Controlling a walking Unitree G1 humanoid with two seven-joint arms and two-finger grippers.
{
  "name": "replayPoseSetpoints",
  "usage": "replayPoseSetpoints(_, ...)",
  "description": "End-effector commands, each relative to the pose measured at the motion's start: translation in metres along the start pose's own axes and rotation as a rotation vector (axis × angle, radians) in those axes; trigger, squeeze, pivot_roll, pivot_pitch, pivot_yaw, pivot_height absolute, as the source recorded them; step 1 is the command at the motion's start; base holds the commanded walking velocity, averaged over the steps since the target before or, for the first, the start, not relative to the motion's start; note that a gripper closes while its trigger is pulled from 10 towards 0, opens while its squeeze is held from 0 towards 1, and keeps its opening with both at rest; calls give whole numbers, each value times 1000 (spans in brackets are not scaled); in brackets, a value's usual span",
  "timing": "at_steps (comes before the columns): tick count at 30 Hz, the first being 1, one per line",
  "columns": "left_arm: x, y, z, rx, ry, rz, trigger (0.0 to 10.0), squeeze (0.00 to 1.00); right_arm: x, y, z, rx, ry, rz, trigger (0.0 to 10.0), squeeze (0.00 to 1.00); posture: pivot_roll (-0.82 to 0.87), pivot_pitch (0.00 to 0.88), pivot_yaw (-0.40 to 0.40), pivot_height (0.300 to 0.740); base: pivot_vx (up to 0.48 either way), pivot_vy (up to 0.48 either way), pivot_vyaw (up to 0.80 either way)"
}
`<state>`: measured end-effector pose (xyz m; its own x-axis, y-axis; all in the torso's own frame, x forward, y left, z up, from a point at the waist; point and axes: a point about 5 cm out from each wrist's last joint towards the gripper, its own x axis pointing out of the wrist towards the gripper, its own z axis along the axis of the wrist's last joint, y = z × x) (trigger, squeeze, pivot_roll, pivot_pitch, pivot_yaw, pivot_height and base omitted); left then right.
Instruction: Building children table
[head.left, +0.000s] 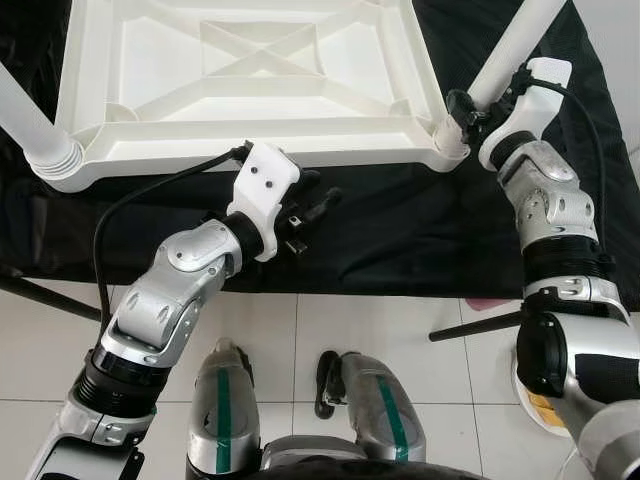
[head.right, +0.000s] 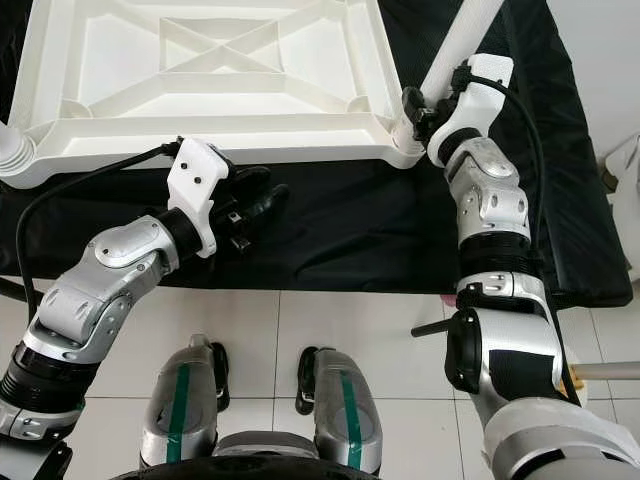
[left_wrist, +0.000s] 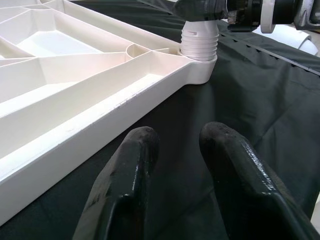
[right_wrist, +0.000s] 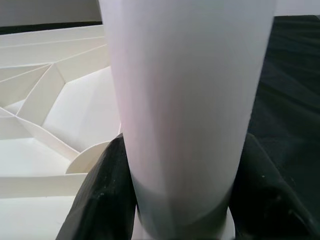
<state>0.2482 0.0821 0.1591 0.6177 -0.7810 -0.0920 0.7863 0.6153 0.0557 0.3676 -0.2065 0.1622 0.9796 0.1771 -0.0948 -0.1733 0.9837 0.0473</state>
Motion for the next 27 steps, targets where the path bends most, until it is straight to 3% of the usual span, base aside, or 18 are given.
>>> replayPoseSetpoints(1, 0, -3, 2, 6, -5, -27, 10000, 0, -8, 5, -49, -2, 209, 2, 10000, 0, 132, 94, -83, 740, 0, 0, 0)
replayPoseSetpoints(8, -1, -2, 2, 5, -6, -16, 10000, 0, -14, 3, -54, -8, 185, -8, 10000, 0, 138, 96, -92, 740, 0, 0, 0)
replayPoseSetpoints(18, 0, -2, 2, 5, -10, -14, 10000, 0, -35, 7, -69, 27, 26, -2, 10000, 0, 122, 97, -84, 740, 0, 0, 0)
replayPoseSetpoints(27, 0, -1, 3, 9, -9, -23, 10000, 0, -40, 5, -77, 135, -5, -17, 10000, 0, 120, 98, -76, 740, 0, 0, 0)
